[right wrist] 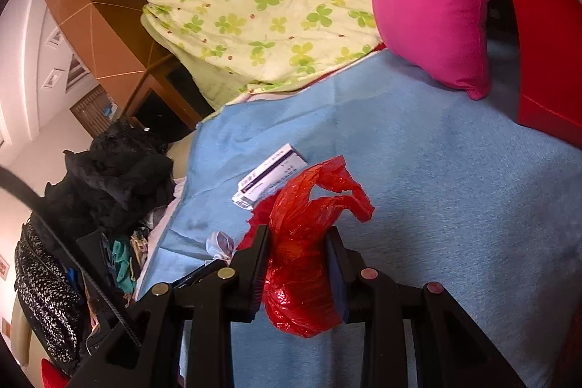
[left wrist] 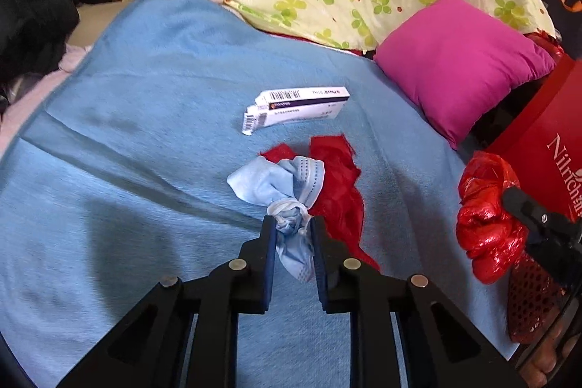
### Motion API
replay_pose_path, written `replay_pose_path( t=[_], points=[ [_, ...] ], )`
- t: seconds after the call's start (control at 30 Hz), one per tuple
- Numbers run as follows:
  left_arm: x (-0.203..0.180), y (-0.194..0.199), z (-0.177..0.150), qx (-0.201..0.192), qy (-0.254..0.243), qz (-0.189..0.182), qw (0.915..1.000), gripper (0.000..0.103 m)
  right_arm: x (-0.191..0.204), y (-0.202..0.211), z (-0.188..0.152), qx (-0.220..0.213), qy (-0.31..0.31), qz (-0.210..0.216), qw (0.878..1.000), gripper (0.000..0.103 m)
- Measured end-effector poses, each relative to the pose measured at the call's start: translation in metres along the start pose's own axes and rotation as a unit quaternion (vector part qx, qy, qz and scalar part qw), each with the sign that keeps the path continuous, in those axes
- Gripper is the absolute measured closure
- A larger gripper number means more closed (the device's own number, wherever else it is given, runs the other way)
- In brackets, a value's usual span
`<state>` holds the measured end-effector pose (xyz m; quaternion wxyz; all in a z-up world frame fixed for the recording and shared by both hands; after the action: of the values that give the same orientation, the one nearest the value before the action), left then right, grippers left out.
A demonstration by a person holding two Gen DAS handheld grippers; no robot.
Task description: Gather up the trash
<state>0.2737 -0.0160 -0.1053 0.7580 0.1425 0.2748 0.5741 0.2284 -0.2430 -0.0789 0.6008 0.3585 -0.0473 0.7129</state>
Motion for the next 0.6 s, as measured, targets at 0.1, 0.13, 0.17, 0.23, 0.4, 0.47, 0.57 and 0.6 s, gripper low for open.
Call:
replay_pose_path(
  t=[0.1, 0.13, 0.17, 0.23, 0.4, 0.47, 0.57, 0.6],
  points=[
    [0.006, 0.009, -0.001, -0.001, -0.01, 0.001, 0.9999, 0.083, 0.007, 0.005, -0.002, -0.002, 0.007, 0.005, 1.0, 0.071],
    [0.007, 0.012, -0.002, 0.0, -0.013, 0.001, 0.9999, 0.083, 0.009, 0.006, -0.003, -0.001, 0.008, 0.006, 1.0, 0.071],
    [0.008, 0.013, -0.004, 0.001, -0.015, 0.0, 0.9999, 0.083, 0.011, 0.007, -0.005, 0.0, 0.01, 0.008, 1.0, 0.071],
    [0.012, 0.018, -0.008, 0.006, -0.022, 0.001, 0.9997, 0.083, 0.015, 0.009, -0.007, 0.001, 0.014, 0.008, 1.0, 0.071],
    [0.021, 0.027, -0.015, 0.014, -0.035, 0.006, 0.9993, 0.082, 0.018, 0.006, -0.015, 0.015, 0.027, -0.002, 1.0, 0.071],
    [0.026, 0.029, -0.017, 0.016, -0.035, 0.009, 0.9992, 0.08, 0.016, 0.002, -0.019, 0.027, 0.032, -0.015, 0.999, 0.071],
    [0.036, 0.031, -0.019, 0.02, -0.032, 0.016, 0.9992, 0.075, 0.01, -0.005, -0.026, 0.045, 0.037, -0.031, 0.998, 0.071],
    [0.04, 0.032, -0.019, 0.024, -0.03, 0.016, 0.9991, 0.072, 0.007, -0.009, -0.029, 0.056, 0.04, -0.04, 0.997, 0.071]
  ],
)
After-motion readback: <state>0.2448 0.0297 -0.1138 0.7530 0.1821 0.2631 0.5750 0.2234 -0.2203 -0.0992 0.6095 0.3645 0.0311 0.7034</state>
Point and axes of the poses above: each gripper's, at about its wrist camera, not at the fingertips, and y roughly against the way its jaws point, x to its left, z to its top, the point moved 3 cm from there along -y, roughly the way its jaws point, and after that the axes turned 15 degrees about -x, right-handed, at the moved point
